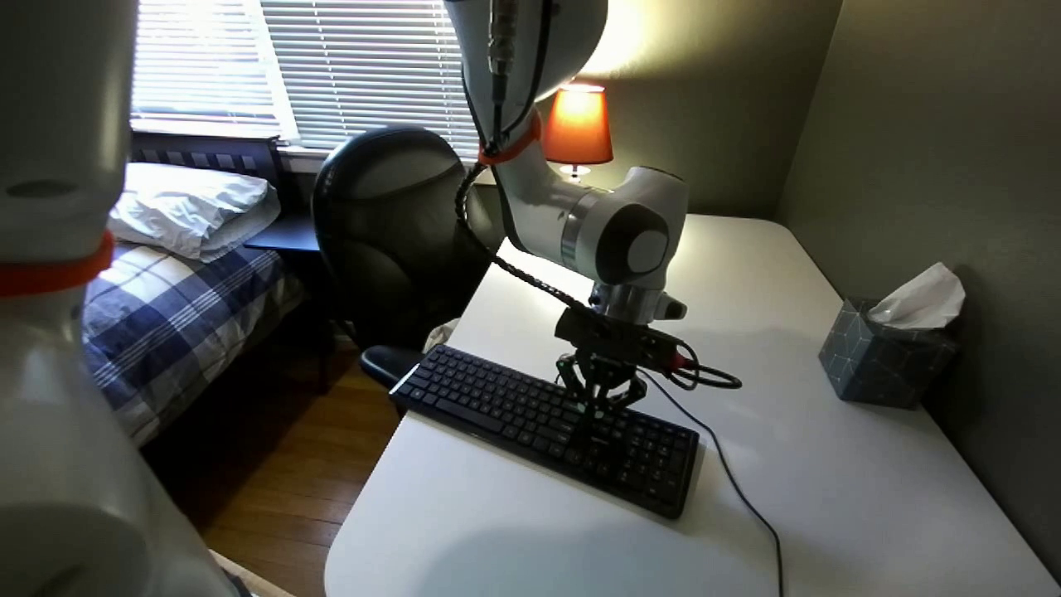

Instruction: Press a button on the right side of the keyboard

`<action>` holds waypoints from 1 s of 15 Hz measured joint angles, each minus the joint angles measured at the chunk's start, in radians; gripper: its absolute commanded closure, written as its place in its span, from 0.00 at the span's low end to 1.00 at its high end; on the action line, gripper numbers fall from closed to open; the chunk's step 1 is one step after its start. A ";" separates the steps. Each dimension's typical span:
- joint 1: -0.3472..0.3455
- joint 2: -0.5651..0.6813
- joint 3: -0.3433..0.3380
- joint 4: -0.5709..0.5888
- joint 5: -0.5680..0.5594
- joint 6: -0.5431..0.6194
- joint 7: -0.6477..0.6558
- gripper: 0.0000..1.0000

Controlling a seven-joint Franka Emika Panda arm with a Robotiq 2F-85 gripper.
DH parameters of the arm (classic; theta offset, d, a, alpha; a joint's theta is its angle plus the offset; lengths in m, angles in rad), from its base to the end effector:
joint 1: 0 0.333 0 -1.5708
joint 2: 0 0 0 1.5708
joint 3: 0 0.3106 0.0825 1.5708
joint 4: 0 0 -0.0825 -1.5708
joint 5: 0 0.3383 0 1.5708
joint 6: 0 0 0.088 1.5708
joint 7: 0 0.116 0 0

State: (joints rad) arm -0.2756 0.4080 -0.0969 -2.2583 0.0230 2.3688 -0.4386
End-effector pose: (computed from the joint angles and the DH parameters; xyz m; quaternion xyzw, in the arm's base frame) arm 0.4443 -0.1751 0.1865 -0.9887 -0.0244 0.1402 0.0462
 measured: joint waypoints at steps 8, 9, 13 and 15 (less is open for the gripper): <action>-0.004 0.001 0.002 0.002 0.007 -0.001 0.000 1.00; -0.004 0.000 0.002 0.002 0.007 -0.001 0.000 1.00; 0.000 -0.014 0.002 -0.002 0.003 0.000 0.000 0.74; 0.004 -0.039 0.002 -0.012 -0.001 0.001 0.001 0.67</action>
State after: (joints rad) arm -0.2717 0.3695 -0.0952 -2.2703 0.0218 2.3698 -0.4377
